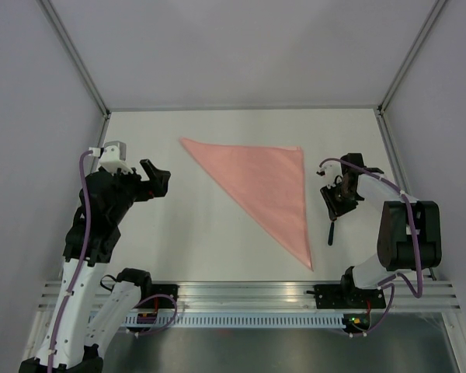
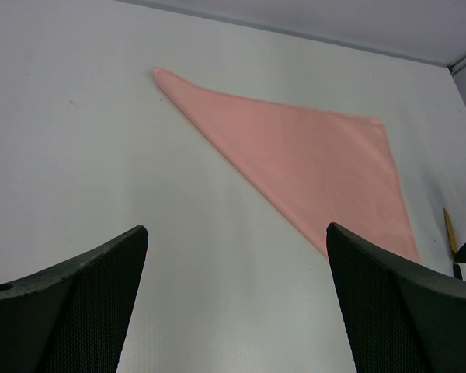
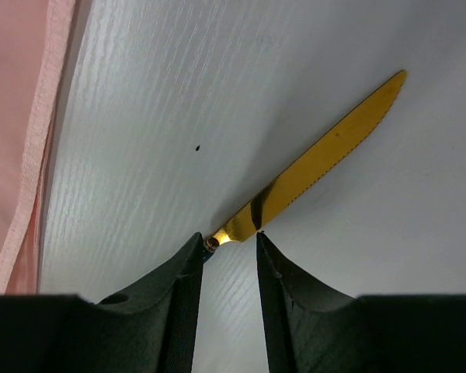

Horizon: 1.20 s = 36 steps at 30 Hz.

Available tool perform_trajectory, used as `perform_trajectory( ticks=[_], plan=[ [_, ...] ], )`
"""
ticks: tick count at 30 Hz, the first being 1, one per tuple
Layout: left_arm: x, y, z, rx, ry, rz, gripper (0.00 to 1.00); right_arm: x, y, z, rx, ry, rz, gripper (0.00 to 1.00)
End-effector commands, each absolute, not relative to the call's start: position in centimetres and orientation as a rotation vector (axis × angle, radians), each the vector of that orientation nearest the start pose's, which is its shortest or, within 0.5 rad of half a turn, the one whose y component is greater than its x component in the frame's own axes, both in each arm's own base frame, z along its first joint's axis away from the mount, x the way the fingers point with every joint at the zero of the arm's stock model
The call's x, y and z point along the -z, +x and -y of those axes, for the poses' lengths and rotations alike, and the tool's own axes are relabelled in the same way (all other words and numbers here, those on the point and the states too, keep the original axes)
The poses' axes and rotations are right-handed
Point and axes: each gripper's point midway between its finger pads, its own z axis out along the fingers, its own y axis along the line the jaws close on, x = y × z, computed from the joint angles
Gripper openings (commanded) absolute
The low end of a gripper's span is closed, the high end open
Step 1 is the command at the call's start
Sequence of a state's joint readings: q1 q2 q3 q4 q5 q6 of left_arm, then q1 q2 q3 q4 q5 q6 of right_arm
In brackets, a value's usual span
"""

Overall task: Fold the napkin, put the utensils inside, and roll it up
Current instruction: Pick up the knife at the center of the board.

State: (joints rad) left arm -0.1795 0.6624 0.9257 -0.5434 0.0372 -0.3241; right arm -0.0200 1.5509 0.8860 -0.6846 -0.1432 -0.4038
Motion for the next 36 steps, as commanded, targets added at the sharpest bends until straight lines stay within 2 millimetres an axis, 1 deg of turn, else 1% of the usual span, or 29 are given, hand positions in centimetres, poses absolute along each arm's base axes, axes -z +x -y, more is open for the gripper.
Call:
perform_trajectory(
  ticks=[1,3,10,17,18,21,28,36],
  plan=[
    [-29.8,25.7,7.0,0.425,-0.123,-1.839,1.0,-2.7,25.1,0.1,-0.128,-0.664,-2.856,0.4],
    [-29.9,25.6,7.0,0.422,-0.124,-1.835,1.0,-2.6,24.6,0.0,-0.154,-0.69,-2.872,0.4],
    [-29.7,25.7,6.9,0.417,-0.128,-1.841,1.0,-1.2,23.4,0.0,-0.194,-0.773,-2.93,0.38],
    [-29.5,25.8,6.9,0.416,-0.132,-1.848,1.0,-0.7,22.9,0.2,-0.197,-0.799,-2.951,0.36],
    [-29.5,25.8,6.9,0.416,-0.132,-1.85,1.0,-0.5,22.9,0.2,-0.196,-0.799,-2.953,0.35],
    [-29.5,25.8,6.9,0.417,-0.133,-1.848,1.0,-0.3,23.2,0.4,-0.176,-0.795,-2.955,0.33],
    [-29.5,25.9,6.8,0.414,-0.135,-1.849,1.0,0.6,24.1,0.7,-0.145,-0.769,-2.954,0.25],
    [-29.4,25.9,6.8,0.411,-0.133,-1.851,1.0,1.3,26.5,0.9,-0.097,-0.73,-2.907,0.2]
  ],
)
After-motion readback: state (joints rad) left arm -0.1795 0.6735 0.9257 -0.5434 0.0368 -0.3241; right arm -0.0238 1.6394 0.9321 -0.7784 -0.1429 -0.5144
